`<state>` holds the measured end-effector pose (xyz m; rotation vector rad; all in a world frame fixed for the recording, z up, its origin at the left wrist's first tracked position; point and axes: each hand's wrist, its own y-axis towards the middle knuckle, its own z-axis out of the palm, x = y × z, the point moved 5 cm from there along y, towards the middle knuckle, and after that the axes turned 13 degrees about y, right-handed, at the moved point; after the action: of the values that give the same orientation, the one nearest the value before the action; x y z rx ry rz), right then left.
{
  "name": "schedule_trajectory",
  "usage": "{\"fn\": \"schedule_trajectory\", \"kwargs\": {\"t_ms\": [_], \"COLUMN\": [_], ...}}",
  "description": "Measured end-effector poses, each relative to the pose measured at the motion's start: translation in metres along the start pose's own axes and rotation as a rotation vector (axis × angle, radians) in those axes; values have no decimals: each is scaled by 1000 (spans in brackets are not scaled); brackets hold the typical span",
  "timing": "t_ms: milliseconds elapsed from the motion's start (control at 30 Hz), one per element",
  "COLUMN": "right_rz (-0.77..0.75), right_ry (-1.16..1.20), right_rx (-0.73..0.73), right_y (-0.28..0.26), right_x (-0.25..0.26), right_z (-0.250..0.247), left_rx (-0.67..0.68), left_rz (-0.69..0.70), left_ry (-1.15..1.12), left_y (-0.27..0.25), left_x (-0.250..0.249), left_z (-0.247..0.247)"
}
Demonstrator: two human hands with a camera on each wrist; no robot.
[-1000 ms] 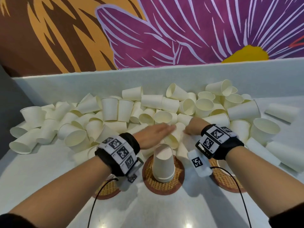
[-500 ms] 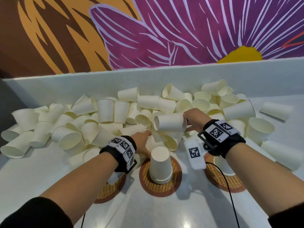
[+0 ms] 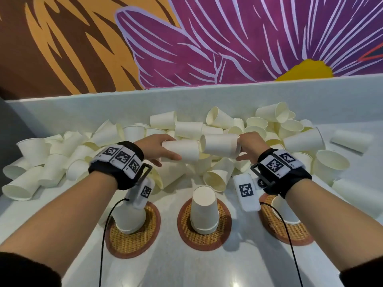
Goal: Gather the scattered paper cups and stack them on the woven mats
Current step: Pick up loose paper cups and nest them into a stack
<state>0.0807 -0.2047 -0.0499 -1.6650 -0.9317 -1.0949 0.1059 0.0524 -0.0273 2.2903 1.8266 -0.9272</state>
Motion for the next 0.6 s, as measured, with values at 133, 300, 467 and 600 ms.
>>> {"fn": "schedule_trajectory", "kwargs": {"t_ms": [133,300,467,600], "right_rz": [-21,-25,-62,-37], "right_ry": [5,112,109,236], "right_rx": [35,45,150,298], "right_y": [-9,-17,-37,-49], "right_x": [6,8,15,22], "right_z": [9,14,24,31], "left_rx": [59,-5,-39,-46], "left_rz": [38,86,92,100], "left_ry": [-236,-377,-325,-251], "left_y": [-8,-16,-18,-14], "left_x": [-8,-25,-37,-54], "left_z": [1,-3,4,18]}}
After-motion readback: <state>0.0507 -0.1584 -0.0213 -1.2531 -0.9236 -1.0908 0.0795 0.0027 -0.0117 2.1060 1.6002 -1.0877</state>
